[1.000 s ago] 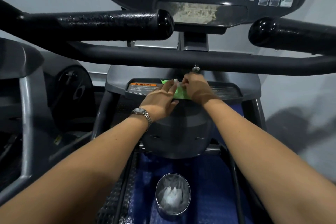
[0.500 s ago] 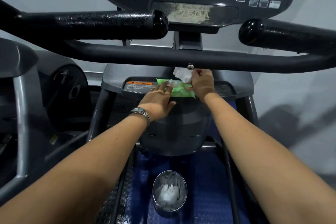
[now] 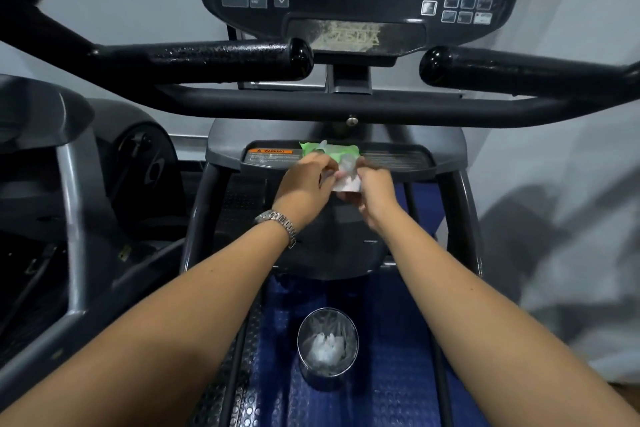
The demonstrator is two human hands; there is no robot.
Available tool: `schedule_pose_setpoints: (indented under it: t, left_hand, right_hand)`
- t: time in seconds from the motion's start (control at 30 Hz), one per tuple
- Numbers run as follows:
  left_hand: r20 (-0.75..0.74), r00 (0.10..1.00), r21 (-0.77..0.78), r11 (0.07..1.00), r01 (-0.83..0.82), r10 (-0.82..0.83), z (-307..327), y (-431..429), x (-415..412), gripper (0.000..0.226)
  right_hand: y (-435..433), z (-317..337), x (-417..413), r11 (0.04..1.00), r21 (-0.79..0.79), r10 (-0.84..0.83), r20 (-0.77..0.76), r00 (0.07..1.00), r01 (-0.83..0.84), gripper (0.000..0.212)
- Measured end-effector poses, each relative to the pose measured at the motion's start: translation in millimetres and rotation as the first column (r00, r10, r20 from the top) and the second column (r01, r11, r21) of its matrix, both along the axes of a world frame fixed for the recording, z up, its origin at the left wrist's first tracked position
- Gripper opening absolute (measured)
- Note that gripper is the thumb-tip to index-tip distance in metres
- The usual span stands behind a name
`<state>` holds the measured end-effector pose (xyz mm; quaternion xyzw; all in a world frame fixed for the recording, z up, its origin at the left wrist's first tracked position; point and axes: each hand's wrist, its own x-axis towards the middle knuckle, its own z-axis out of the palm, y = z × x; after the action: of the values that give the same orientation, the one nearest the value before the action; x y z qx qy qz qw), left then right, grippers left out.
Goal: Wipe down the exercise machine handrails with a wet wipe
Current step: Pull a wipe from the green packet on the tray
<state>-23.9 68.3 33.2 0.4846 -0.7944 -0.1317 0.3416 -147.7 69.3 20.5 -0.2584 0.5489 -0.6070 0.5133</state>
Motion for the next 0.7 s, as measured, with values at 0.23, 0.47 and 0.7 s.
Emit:
schedule_pose_setpoints:
  t: [0.23,0.47,0.7]
  left_hand:
    - [-0.287,0.956,0.269,0.963,0.012,0.068,-11,49,22,0.011]
    - [-0.384,0.924,0.393,0.905,0.163,0.000,-11,97,48,0.014]
    - [-0.571,0.803,0.511,0.840,0.183,0.172,-13,160,64,0.018]
  right_hand:
    - [63,-18,9,0.994,0.071,0.090,-0.189,0.978,-0.078,0.043]
    - [134,-11,22,0.971,0.029,0.236,-0.021,0.972,-0.235,0.042]
    - [196,-5,45,0.958,0.096,0.281,-0.123,0.952,-0.270,0.023]
